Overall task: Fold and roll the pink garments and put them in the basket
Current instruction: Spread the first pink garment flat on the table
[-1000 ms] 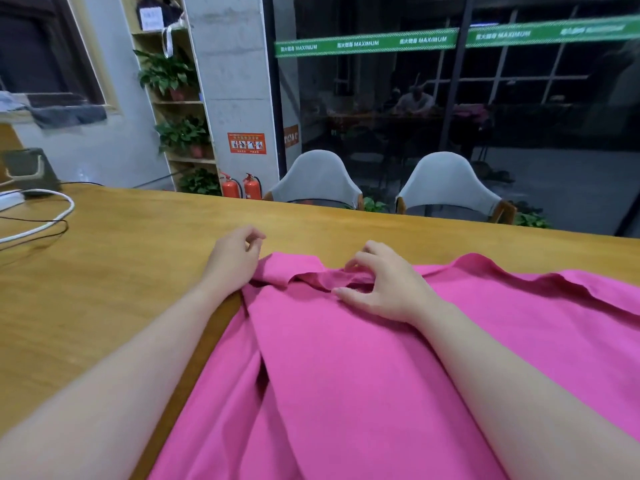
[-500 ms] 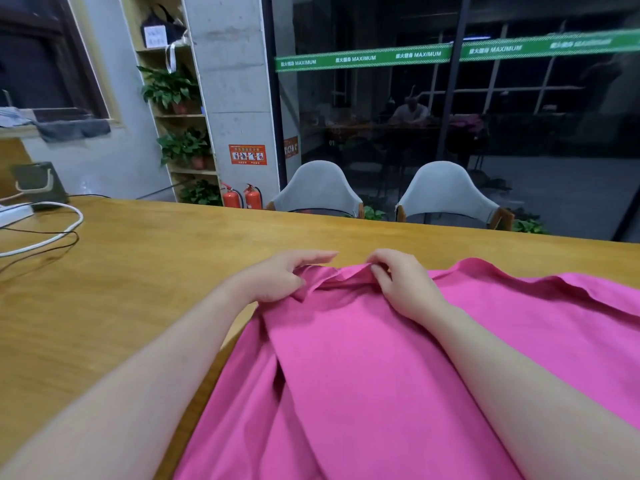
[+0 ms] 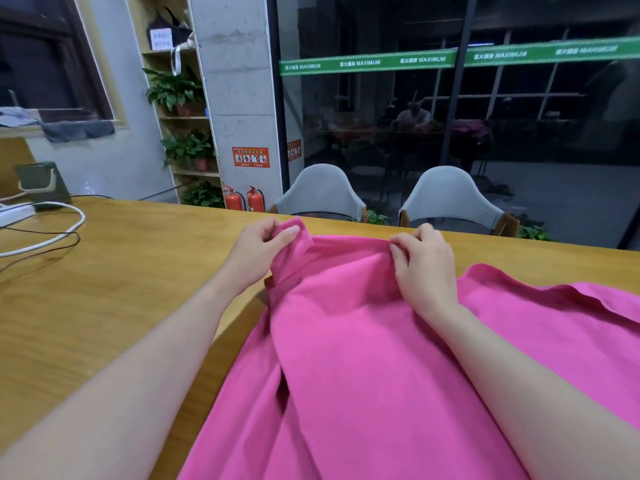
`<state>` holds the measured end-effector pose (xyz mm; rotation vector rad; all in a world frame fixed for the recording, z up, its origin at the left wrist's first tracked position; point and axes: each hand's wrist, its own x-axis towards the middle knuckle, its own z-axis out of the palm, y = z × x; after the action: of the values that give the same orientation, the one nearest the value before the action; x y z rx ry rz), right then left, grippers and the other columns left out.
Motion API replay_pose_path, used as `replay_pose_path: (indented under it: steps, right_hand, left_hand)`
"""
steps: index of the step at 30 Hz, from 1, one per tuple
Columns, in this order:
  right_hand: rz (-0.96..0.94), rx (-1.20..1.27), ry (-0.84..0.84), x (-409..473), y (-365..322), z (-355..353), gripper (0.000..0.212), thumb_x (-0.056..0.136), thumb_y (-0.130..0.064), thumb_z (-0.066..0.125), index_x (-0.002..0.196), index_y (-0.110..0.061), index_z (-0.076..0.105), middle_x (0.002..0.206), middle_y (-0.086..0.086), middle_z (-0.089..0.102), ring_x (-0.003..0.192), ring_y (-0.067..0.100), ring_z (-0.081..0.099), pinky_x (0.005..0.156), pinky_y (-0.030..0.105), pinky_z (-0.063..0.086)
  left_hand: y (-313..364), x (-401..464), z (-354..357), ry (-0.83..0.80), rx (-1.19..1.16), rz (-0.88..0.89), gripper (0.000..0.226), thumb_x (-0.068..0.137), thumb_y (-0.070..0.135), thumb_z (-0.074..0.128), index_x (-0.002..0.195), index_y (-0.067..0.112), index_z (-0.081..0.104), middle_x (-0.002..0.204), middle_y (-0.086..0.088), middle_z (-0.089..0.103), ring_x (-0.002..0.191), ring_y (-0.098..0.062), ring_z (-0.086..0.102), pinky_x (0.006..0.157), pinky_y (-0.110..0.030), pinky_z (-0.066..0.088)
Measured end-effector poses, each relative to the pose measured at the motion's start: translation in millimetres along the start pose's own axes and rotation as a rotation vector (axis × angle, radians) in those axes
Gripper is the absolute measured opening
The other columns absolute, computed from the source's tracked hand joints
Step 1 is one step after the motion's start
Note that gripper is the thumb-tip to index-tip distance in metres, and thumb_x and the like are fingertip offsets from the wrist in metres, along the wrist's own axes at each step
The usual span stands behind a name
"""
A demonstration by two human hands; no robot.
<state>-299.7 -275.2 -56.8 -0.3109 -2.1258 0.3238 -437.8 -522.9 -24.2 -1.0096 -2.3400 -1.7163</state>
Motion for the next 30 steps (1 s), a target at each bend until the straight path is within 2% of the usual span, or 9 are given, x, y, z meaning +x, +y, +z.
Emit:
replay_pose_path:
  steps: [5,8,13,15,18,21,23,26,30]
  right_hand:
    - [0.187,0.033,0.043,8.1,9.0,-7.5,0.022,0.1,-0.018,0.056,0.111,-0.017,0.075,0.095,0.008,0.071,0.094,0.037,0.063,0.074,0.04,0.045]
    - [0.299,0.103,0.035,5.8,19.1,-6.2,0.023,0.1,-0.019,0.055,0.112,-0.017,0.074,0.097,0.008,0.075,0.096,0.037,0.065,0.071,0.036,0.041]
    - [0.371,0.191,0.008,6.3,29.5,-2.3,0.021,0.099,-0.017,0.056,0.107,-0.014,0.075,0.093,0.006,0.076,0.09,0.031,0.066,0.073,0.032,0.041]
    - [0.374,0.212,0.002,6.5,30.8,-1.4,0.019,0.098,-0.016,0.058,0.104,-0.014,0.076,0.088,0.004,0.075,0.086,0.028,0.067,0.071,0.03,0.04]
    - [0.374,0.229,-0.01,6.6,29.3,-1.6,0.018,0.099,-0.017,0.058,0.103,-0.016,0.076,0.084,0.0,0.073,0.085,0.025,0.066,0.072,0.032,0.044]
    - [0.352,0.218,-0.047,6.5,30.1,-1.9,0.016,0.099,-0.02,0.06,0.1,-0.019,0.076,0.078,-0.005,0.069,0.084,0.024,0.066,0.074,0.034,0.048]
    - [0.322,0.181,-0.094,5.8,29.7,-0.4,0.015,0.099,-0.022,0.06,0.099,-0.02,0.075,0.086,-0.003,0.073,0.09,0.026,0.066,0.077,0.036,0.049]
    - [0.273,0.138,-0.142,4.9,25.8,1.3,0.014,0.099,-0.023,0.06,0.098,-0.022,0.074,0.094,-0.003,0.075,0.096,0.029,0.065,0.081,0.04,0.051]
    - [0.208,0.128,-0.264,0.8,25.0,3.2,0.016,0.098,-0.021,0.062,0.104,-0.026,0.075,0.099,-0.007,0.076,0.1,0.025,0.065,0.086,0.04,0.052]
  left_hand:
    - [-3.6,3.8,-11.9,0.121,-0.346,-0.155,0.019,0.103,0.033,0.058,0.105,0.017,0.068,0.089,0.003,0.072,0.077,-0.009,0.061,0.067,-0.028,0.049]
    - [1.8,2.2,-21.3,-0.039,-0.574,-0.244,0.014,0.101,0.015,0.056,0.109,0.012,0.067,0.09,0.0,0.075,0.078,-0.013,0.069,0.065,-0.023,0.055]
    - [-6.3,5.1,-35.5,-0.281,-0.766,-0.24,0.058,0.072,0.006,0.076,0.127,-0.003,0.062,0.112,-0.016,0.072,0.093,-0.022,0.071,0.08,-0.029,0.059]
    - [-9.3,7.9,-31.0,-0.203,-0.773,-0.217,0.047,0.082,0.005,0.072,0.127,-0.003,0.061,0.111,-0.015,0.071,0.09,-0.02,0.07,0.078,-0.028,0.059]
    - [-8.9,11.4,-23.9,-0.012,-0.607,-0.245,0.017,0.096,0.0,0.059,0.11,0.008,0.065,0.098,-0.009,0.072,0.08,-0.018,0.067,0.071,-0.028,0.055]
    - [-18.6,18.9,-26.8,0.097,-0.024,-0.099,0.017,0.093,-0.002,0.063,0.091,0.015,0.068,0.087,-0.007,0.071,0.08,-0.019,0.061,0.074,-0.034,0.047]
    - [-21.2,21.5,-30.2,0.153,0.317,0.027,0.02,0.089,-0.002,0.063,0.083,0.016,0.067,0.078,0.0,0.067,0.076,-0.016,0.057,0.072,-0.027,0.044]
    - [-23.2,17.7,-34.0,0.237,0.429,0.047,0.015,0.087,0.001,0.065,0.083,0.015,0.068,0.075,0.009,0.064,0.075,-0.015,0.056,0.063,-0.009,0.037]
    - [-44.3,11.9,-41.1,0.284,0.518,-0.053,0.025,0.09,0.01,0.067,0.075,0.028,0.057,0.074,0.012,0.059,0.072,-0.011,0.054,0.06,-0.029,0.036]
